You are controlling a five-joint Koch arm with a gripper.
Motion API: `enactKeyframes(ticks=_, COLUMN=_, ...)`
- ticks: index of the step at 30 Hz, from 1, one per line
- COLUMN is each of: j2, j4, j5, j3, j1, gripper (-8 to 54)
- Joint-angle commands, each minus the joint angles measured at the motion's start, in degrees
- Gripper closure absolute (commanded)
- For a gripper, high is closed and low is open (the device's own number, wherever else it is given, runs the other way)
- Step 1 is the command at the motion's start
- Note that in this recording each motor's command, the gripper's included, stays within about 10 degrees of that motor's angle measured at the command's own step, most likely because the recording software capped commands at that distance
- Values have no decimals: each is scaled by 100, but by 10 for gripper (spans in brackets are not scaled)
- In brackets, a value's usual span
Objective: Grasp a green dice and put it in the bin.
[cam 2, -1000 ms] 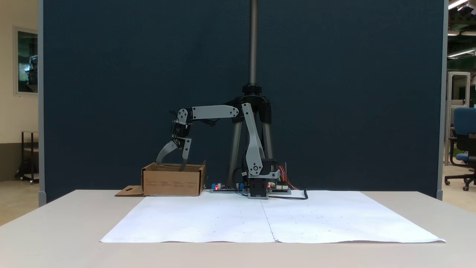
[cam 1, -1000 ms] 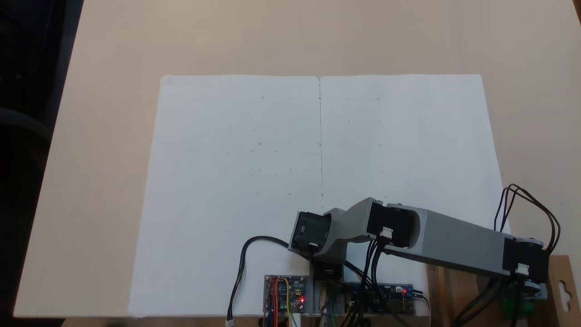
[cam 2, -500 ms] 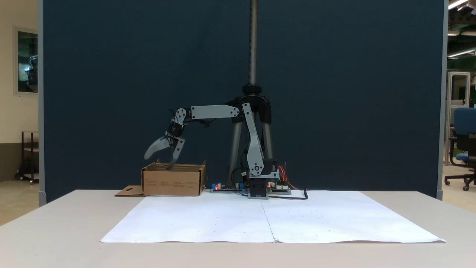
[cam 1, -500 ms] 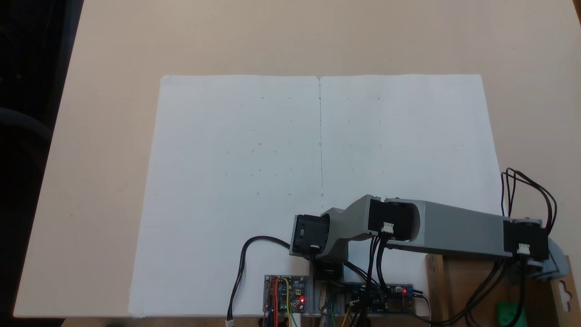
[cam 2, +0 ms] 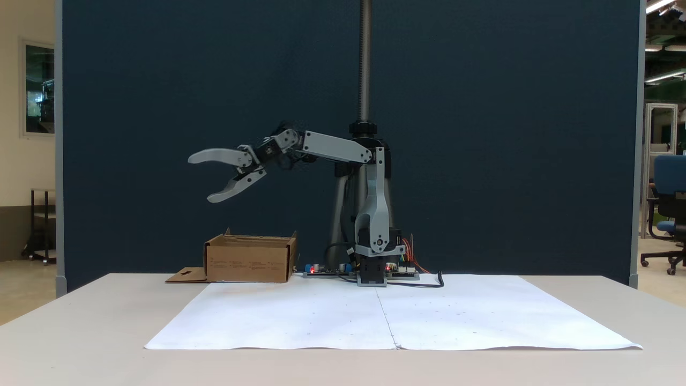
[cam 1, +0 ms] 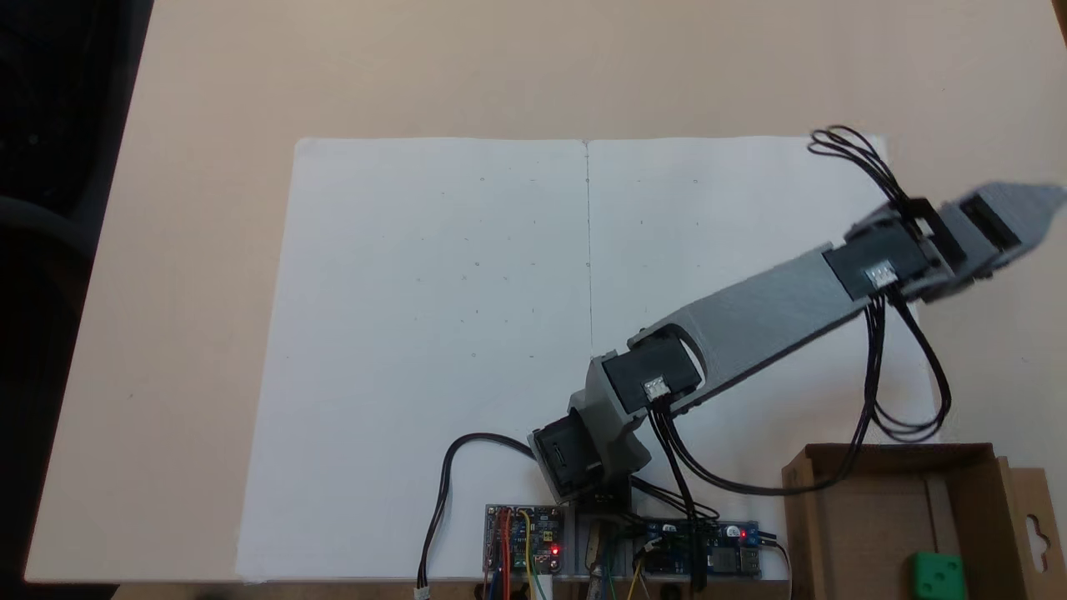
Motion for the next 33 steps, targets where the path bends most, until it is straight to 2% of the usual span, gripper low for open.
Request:
enactKeyframes(ticks=1, j2=360, j4=-466, j5=158, j3=-132, j1=-563, gripper=20)
enactKeyframes(ticks=10, j2=1125, j4=-466, j5=290, j3=-62, j1=-3006, gripper=18)
enactKeyframes(ticks=16, j2=1292, j4=-562, j5=325, j3=299, j1=-4632, gripper=6)
enactKeyframes(ticks=22, j2=1942, j4=-1659, j5=316, j3=2057, j1=-5581, gripper=4)
enactKeyframes(ticks=33, j2=3762, j4=-3514, j5=272, j3=5555, j1=-6179, gripper=9)
